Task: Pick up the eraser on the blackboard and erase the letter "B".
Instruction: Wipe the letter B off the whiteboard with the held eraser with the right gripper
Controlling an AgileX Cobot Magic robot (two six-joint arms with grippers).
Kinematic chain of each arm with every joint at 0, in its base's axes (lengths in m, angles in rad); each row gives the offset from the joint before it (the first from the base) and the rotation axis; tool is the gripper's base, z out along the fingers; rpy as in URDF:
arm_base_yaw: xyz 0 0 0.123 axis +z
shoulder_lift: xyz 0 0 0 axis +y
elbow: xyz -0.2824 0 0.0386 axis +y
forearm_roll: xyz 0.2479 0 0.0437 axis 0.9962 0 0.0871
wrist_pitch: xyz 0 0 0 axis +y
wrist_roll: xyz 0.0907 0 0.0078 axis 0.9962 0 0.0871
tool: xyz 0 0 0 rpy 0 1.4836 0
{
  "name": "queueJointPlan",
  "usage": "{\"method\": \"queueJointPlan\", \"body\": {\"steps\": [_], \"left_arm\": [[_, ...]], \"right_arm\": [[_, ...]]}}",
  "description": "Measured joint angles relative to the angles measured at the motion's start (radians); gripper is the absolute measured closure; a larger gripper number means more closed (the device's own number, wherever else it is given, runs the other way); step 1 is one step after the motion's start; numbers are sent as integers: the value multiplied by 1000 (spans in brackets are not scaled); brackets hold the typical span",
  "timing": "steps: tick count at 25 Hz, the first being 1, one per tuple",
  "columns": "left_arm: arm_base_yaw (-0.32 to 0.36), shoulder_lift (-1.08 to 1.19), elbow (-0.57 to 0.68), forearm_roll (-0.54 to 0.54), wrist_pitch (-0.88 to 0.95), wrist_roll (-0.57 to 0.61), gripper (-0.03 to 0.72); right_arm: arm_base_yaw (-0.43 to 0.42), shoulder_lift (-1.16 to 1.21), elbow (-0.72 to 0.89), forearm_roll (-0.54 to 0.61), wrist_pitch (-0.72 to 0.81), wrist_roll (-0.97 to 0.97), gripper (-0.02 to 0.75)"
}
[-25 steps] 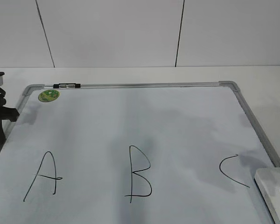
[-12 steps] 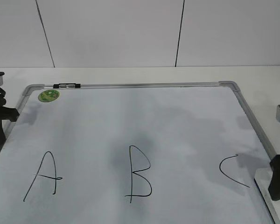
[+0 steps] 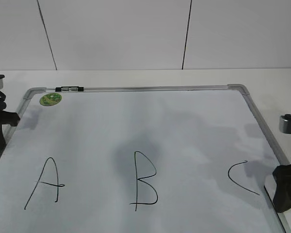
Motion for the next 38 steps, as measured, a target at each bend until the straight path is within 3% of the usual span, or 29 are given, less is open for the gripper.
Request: {"method": "queueJointPlan", "body": {"steps": [14,18,29,38], "left_arm": [[0,0,0,0,0,0,671],[0,0,0,0,0,0,671],[0,0,0,0,0,0,671],[0,0,0,0,0,0,671]], "right_arm": [[0,59,-2,7,15,-5,112],[0,62,-16,10,33,-5,164],[0,67,-132,10,199,-5,197],[0,67,-205,38,218,6,197]]}}
